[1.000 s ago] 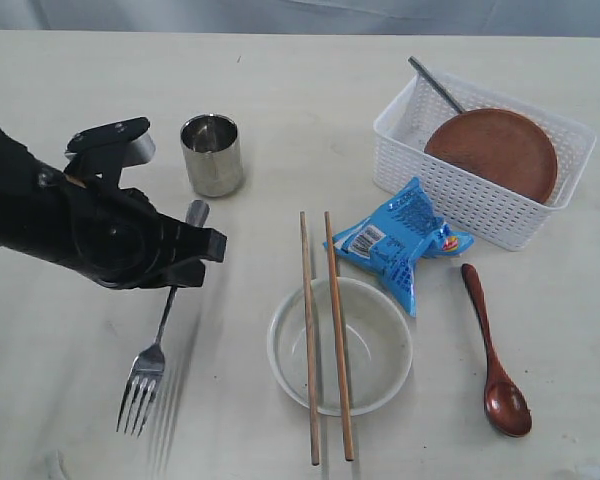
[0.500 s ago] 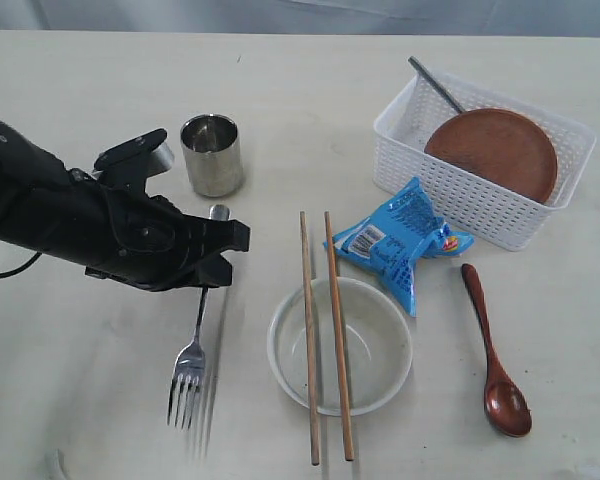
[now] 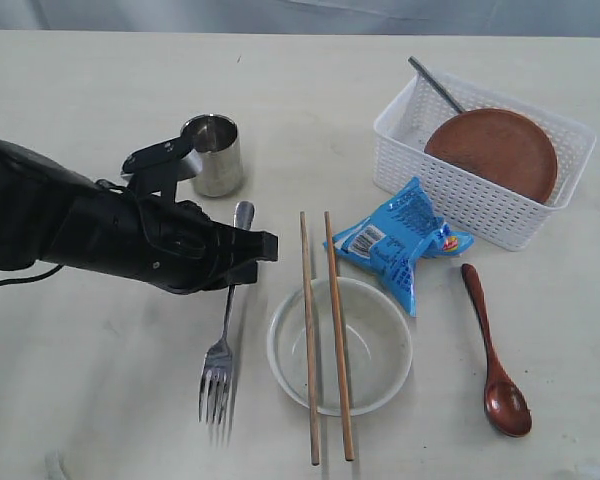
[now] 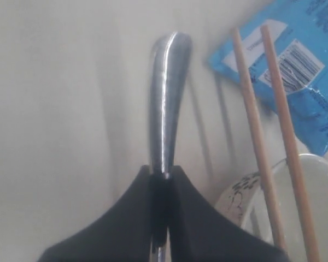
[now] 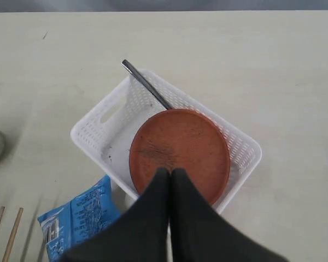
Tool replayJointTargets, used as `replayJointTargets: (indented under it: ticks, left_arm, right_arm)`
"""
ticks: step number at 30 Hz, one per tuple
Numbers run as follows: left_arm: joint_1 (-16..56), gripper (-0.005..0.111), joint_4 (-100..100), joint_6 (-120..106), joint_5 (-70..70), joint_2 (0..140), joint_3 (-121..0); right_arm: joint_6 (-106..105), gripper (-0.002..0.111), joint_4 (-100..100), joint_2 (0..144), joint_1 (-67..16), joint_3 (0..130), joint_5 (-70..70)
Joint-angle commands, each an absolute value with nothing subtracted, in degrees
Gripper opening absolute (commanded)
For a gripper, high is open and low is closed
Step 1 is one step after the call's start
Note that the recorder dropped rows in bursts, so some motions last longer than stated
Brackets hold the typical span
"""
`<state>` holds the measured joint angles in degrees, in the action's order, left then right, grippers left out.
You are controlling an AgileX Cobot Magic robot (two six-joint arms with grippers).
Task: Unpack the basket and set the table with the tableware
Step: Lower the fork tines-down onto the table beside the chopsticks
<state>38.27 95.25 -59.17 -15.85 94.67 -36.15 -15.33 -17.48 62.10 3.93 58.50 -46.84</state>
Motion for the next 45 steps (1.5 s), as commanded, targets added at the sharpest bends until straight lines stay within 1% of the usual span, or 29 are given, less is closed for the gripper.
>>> replayJointTargets:
  ticks: [1, 5, 15, 39, 42, 43, 45]
  left_arm:
    - [38.67, 0.0, 98.74, -60.88, -17.28, 97.42, -35.8]
    - [38.67, 0.0, 99.95, -65.55, -19.27, 99.9, -36.97]
    - [38.67, 0.0, 99.95, -61.17, -19.54, 103.0, -39.15]
    - [38.67, 0.001, 99.95, -58.66, -14.85, 103.0, -39.15]
    - [38.67, 0.009, 99.95, -58.56, -14.85, 103.0, -39.15]
    - [38.67, 0.016, 99.95, -58.56, -14.85, 103.0, -39.15]
    - [38.67, 0.023, 99.95, -58.56, -14.85, 103.0, -39.15]
  right_arm:
    - [-15.91, 0.0, -17.45, 61.78, 3.76, 58.34, -46.88]
    - [-15.91, 0.0, -17.45, 61.78, 3.76, 58.34, -46.99]
    - [-15.91, 0.0, -16.24, 61.78, 3.76, 58.34, -47.21]
    - [-15.91, 0.0, -16.24, 61.78, 3.76, 58.34, -47.21]
    - [-15.91, 0.0, -16.24, 61.78, 3.76, 58.34, -47.21]
    - [-15.91, 0.0, -16.24, 61.78, 3.76, 58.34, -47.21]
    - [-15.91, 0.0, -16.13, 61.78, 3.76, 58.34, -47.13]
